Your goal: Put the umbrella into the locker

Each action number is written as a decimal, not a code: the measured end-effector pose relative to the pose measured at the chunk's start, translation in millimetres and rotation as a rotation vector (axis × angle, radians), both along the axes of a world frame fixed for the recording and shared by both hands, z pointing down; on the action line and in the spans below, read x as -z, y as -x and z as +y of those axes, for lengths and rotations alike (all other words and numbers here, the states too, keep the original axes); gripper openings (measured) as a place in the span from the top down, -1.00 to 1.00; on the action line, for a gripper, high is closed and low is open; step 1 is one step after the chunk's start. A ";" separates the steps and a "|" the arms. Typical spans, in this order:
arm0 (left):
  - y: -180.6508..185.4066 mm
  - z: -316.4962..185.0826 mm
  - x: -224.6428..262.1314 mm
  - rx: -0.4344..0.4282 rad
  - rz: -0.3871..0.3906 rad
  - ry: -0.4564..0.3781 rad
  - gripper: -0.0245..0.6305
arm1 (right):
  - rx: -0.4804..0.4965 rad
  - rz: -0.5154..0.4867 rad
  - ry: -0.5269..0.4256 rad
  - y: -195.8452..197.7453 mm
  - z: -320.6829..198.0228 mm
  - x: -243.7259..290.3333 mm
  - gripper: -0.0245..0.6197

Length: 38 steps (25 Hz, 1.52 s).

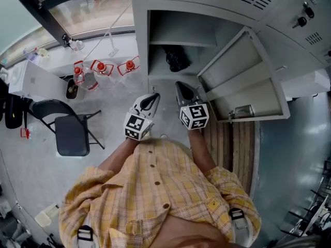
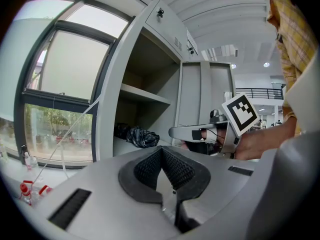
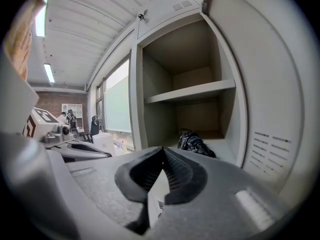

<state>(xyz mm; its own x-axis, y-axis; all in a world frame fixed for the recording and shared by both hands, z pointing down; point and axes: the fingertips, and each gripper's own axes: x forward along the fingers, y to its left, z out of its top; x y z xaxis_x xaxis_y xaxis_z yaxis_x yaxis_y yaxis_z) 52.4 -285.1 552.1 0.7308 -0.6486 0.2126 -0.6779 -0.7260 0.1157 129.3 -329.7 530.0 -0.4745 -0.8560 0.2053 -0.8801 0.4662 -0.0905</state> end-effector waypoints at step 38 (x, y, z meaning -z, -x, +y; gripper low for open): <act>-5.9 1.1 -7.1 -0.009 0.022 0.032 0.91 | 0.037 -0.072 0.072 18.5 45.0 -26.4 0.93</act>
